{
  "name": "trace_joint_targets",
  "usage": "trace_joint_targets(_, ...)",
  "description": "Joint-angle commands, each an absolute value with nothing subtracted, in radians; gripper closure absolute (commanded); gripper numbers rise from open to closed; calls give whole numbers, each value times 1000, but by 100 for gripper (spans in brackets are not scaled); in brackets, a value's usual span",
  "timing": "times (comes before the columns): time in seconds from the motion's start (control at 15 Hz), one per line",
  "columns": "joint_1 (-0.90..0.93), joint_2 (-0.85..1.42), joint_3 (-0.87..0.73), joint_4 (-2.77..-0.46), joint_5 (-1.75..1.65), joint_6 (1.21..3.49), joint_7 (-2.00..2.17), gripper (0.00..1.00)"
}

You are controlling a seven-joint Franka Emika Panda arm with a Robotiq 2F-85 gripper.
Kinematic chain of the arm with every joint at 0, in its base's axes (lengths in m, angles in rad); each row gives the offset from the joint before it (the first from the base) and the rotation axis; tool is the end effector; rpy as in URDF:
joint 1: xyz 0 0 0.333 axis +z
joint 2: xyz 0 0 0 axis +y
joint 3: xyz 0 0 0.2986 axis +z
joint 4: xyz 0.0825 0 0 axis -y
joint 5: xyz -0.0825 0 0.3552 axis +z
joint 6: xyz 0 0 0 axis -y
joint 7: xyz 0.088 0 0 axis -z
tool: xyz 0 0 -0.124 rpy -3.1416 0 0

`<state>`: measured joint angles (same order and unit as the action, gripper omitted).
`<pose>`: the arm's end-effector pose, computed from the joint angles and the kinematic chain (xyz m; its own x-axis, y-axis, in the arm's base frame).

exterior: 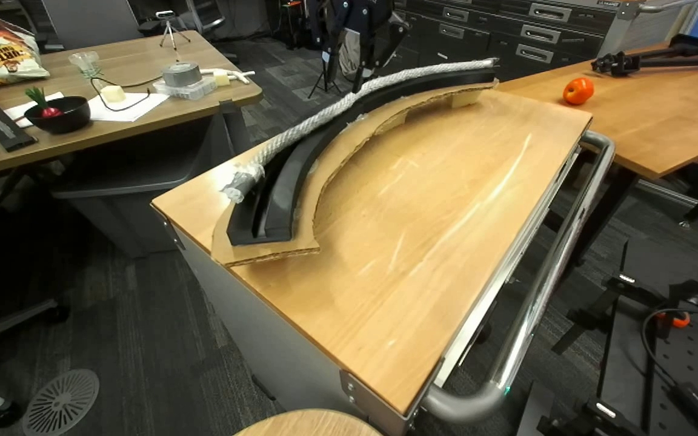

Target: Place the white rope on the curved black board

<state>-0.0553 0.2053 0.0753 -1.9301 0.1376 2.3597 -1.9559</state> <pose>0.5992 0.0136 0.3874 -0.3144 0.9484 0.0404 0.9224 0.2952 0.2492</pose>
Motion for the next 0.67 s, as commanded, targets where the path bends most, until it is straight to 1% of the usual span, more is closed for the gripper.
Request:
trace_joint_targets(0.0,-17,196,84,-1917,96,2361,-1885,88)
trace_joint_targets(0.07,-3,203,86,-1910,76,2363,-1861,47)
trace_joint_targets(0.13,9,210,90,-1902,60,2359,-1841,52)
trace_joint_targets(0.2,21,217,93,-1895,39,2358,-1820,52)
trace_joint_targets(0.33,44,234,103,-1876,7,2351,-1781,39)
trace_joint_targets(0.4,55,243,108,-1867,-9,2346,-1765,30)
trace_joint_targets(0.53,73,264,120,-1846,-31,2334,-1737,16)
trace_joint_targets(0.6,80,274,127,-1836,-38,2328,-1728,8)
